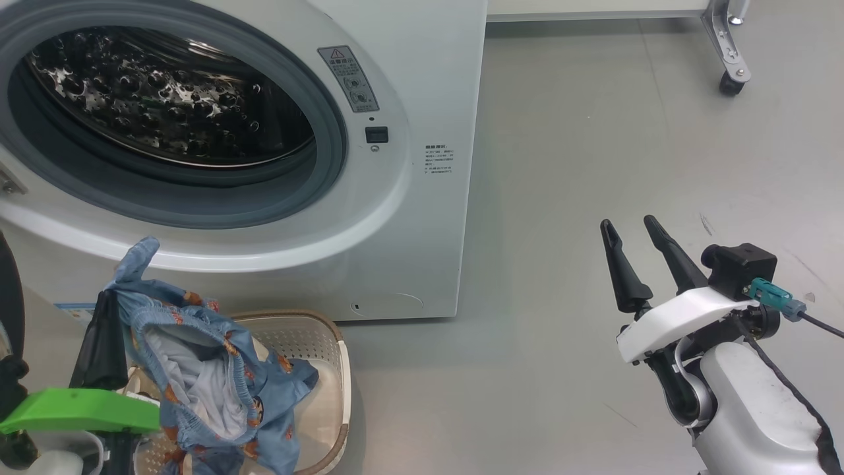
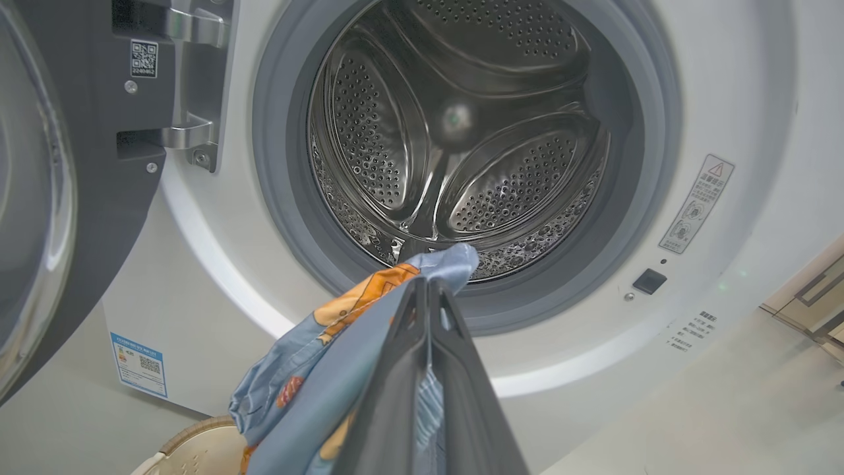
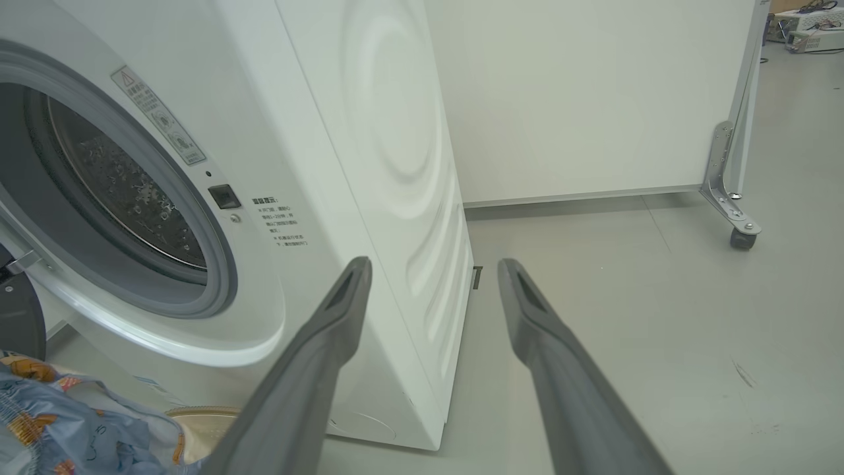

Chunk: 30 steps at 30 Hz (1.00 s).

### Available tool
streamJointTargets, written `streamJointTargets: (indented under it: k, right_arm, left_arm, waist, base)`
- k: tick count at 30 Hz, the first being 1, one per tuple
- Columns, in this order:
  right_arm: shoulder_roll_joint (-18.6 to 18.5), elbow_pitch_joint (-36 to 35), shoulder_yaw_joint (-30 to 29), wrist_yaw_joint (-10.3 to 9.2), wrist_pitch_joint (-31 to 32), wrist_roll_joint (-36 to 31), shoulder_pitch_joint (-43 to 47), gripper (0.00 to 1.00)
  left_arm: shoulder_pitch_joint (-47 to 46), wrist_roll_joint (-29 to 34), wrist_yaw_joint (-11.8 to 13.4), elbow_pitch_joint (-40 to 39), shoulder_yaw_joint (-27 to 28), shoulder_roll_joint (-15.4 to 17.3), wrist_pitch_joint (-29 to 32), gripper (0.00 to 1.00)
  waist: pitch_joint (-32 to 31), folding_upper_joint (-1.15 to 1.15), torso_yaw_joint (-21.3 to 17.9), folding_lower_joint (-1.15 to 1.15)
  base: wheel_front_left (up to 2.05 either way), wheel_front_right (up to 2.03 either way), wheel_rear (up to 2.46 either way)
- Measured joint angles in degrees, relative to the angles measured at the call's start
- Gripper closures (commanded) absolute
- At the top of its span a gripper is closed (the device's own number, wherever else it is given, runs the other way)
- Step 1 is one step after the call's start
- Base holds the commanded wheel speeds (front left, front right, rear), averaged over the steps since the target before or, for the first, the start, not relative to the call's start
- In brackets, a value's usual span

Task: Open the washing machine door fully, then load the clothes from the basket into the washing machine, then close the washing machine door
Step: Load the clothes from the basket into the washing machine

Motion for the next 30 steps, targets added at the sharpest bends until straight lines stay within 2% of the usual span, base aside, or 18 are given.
streamJointTargets:
  k: [12,20,25,30]
  right_arm:
    - [-0.5,-0.5,0.9,0.0,0.0,0.0,0.0,0.0]
    - [-0.9,-0.9,2.0,0.0,0.0,0.0,-0.5,0.0]
    - [-0.9,-1.1,3.5,0.0,0.0,0.0,-1.7,0.0]
    - [-1.0,-1.3,4.5,0.0,0.0,0.0,-2.7,0.0]
  left_arm:
    - [-1.2,3.4,0.0,-5.4,3.7,0.2,0.0,1.0]
    - [-10.3,6.1,0.1,-8.8,6.1,1.8,0.0,1.0]
    - [-15.9,6.4,1.0,-8.3,7.3,1.9,-0.2,1.0]
    - [-18.7,6.4,2.4,-3.4,7.7,2.3,0.1,1.0]
  waist:
    - [1.8,0.0,-0.6,0.0]
    - [4.3,0.0,-1.4,0.0]
    - [6.0,0.0,-2.3,0.0]
    - [8.0,0.0,-3.7,0.0]
  base:
    - [0.0,0.0,0.0]
    - [0.0,0.0,0.0]
    - [0.0,0.0,0.0]
    - [0.0,0.0,0.0]
